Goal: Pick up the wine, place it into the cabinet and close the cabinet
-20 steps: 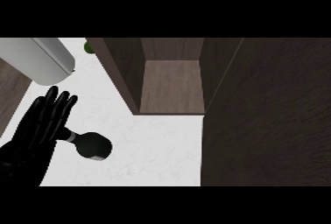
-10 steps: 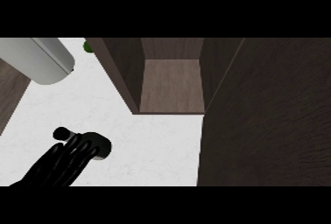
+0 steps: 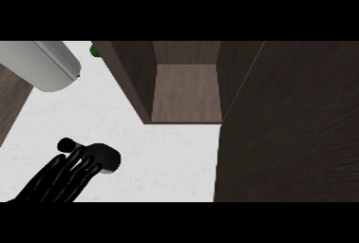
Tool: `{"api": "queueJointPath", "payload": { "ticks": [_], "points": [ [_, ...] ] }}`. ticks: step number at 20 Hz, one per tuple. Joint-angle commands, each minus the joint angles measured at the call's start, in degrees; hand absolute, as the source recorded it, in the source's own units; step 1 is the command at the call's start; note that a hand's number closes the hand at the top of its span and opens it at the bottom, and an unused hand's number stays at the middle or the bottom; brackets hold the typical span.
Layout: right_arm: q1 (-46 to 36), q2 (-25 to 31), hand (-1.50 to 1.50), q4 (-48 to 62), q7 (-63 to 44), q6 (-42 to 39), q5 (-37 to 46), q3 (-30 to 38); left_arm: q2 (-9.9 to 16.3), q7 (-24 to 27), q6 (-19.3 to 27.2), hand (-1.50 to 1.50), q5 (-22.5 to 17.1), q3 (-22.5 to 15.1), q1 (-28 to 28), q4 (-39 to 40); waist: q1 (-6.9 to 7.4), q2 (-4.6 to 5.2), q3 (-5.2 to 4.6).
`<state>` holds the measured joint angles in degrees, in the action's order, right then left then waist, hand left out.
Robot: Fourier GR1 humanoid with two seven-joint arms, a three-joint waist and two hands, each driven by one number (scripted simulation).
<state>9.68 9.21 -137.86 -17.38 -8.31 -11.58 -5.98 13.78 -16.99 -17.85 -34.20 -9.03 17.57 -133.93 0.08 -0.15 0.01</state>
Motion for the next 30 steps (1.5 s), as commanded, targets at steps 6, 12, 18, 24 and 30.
{"api": "queueJointPath", "payload": {
  "ticks": [6, 12, 18, 24, 30],
  "points": [
    [-0.49, -0.34, -1.5, -4.37, -4.19, 1.6, -0.36, -0.69, 1.8, -4.84, 2.7, -1.5, -10.1, 5.37, 3.21, -11.59, 0.38, -0.12, -0.02],
    [-6.23, 0.01, -1.5, -3.6, -7.41, 4.42, -0.07, 0.8, 3.62, -9.81, 7.37, -1.5, -13.04, 10.53, -0.81, -13.33, 0.62, -0.09, 0.01],
    [-4.8, 0.78, -1.5, -5.69, -8.19, 3.96, 0.2, 0.68, 4.11, -7.69, 4.59, -1.5, -14.77, 17.72, -4.24, -5.52, 0.06, -0.07, -0.02],
    [-10.45, 1.94, -1.5, -7.39, -14.43, 6.29, -2.02, 3.21, 5.56, -8.91, 3.8, -1.5, -18.37, 23.32, -7.8, -1.4, 0.24, -0.04, -0.07],
    [-5.61, 1.18, -1.5, -10.4, -13.92, 4.8, -1.82, 2.06, 8.57, -12.77, 4.82, -1.5, -22.63, 29.47, -11.63, 4.56, -0.28, 0.0, 0.0]
  ]
}}
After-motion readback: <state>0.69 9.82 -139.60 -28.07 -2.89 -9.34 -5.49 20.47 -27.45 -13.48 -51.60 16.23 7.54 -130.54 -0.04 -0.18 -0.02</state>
